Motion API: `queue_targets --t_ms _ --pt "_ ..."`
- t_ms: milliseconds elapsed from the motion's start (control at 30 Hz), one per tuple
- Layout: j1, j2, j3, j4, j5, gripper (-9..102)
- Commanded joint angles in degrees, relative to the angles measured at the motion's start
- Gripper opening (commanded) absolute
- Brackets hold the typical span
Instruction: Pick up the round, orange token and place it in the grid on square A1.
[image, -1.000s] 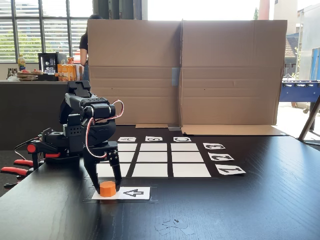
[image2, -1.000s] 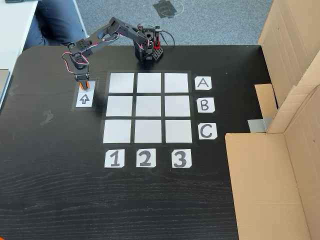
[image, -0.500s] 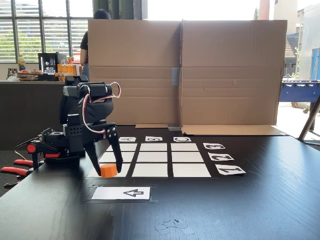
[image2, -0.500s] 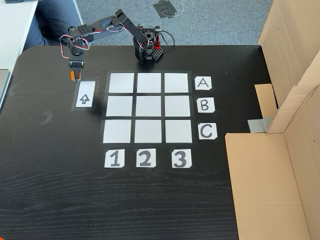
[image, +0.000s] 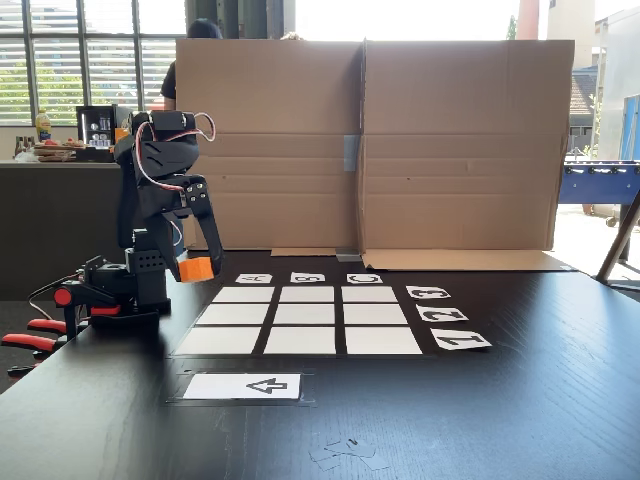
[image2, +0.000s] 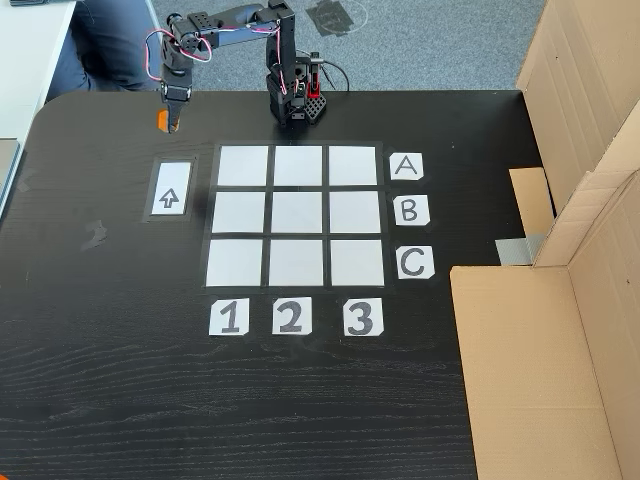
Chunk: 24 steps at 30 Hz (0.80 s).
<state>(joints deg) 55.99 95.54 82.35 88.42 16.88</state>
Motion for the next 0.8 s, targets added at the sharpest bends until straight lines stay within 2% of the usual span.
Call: queue_targets --t_ms 0,367,767 --pt "-2.1 8.4 6.9 0.0 -0.6 6" --pt "-8.9 26.8 31.8 -0.4 -0.7 6" --pt "-15.7 35.5 47.3 -1.6 -0.6 6"
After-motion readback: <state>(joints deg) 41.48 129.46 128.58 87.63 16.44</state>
